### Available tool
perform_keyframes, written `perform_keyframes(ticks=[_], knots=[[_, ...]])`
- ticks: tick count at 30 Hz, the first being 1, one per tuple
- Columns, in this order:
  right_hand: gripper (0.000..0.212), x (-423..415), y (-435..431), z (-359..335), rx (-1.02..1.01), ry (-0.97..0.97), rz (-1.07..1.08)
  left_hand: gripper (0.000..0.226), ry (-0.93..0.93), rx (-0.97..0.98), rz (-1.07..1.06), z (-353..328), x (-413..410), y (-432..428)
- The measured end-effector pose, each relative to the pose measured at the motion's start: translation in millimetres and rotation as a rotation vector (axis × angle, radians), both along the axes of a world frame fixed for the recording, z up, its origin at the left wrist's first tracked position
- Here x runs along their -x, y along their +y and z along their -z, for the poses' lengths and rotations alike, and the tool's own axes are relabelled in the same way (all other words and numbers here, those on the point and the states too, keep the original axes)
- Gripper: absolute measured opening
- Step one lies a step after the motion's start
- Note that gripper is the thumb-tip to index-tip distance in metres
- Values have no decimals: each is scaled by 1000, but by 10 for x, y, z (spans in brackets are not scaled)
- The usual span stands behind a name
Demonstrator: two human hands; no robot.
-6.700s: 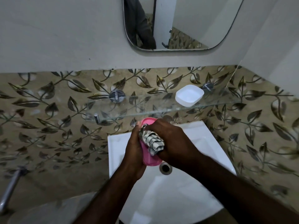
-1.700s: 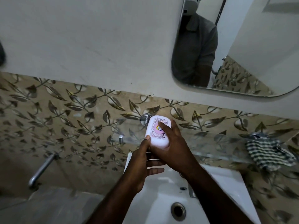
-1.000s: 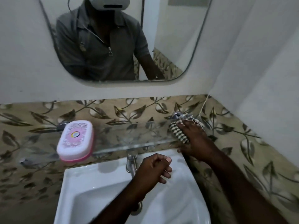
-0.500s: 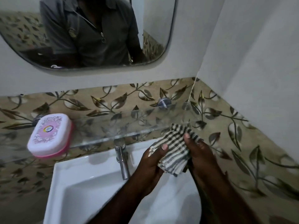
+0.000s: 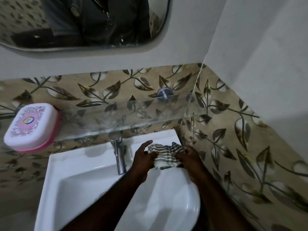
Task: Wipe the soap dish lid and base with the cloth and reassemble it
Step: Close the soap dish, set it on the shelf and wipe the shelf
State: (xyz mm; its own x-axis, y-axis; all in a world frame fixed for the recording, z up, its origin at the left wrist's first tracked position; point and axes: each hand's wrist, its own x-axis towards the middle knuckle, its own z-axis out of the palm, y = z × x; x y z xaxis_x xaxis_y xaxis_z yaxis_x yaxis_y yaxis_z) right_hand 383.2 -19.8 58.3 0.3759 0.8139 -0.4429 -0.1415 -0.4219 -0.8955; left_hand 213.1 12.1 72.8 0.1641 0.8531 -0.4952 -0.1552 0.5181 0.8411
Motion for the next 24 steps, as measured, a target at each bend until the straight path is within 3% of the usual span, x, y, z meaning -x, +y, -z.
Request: perform_keyframes(ticks=[2,4,7,9,12,18,21,24], knots=[[31,-22,204,-3,-73,-102,35,57,44,-61,9,90,-52,224],[36,-29,358,93,-110,-403,19,70,175,-92,38,200,-64,363],[45,-9,410,402,-238,-969,-116,67,637,-418,211,364,-58,333],[48,8,424,620,-375,-1163,-289,60,843,-598,370,496,-90,261],[50,-33,464,887,-440,-1244,-571,59,1056,-648,571,629,-125,196],[63,-166,470,942,-318,-1213,-776,35,783,-481,274,464,-179,329],[67,-100,524,900,-260,-1210,-774,50,696,-430,292,452,-217,413],[61,-57,559,915,-202,-1227,-735,66,850,-605,367,495,-264,458]])
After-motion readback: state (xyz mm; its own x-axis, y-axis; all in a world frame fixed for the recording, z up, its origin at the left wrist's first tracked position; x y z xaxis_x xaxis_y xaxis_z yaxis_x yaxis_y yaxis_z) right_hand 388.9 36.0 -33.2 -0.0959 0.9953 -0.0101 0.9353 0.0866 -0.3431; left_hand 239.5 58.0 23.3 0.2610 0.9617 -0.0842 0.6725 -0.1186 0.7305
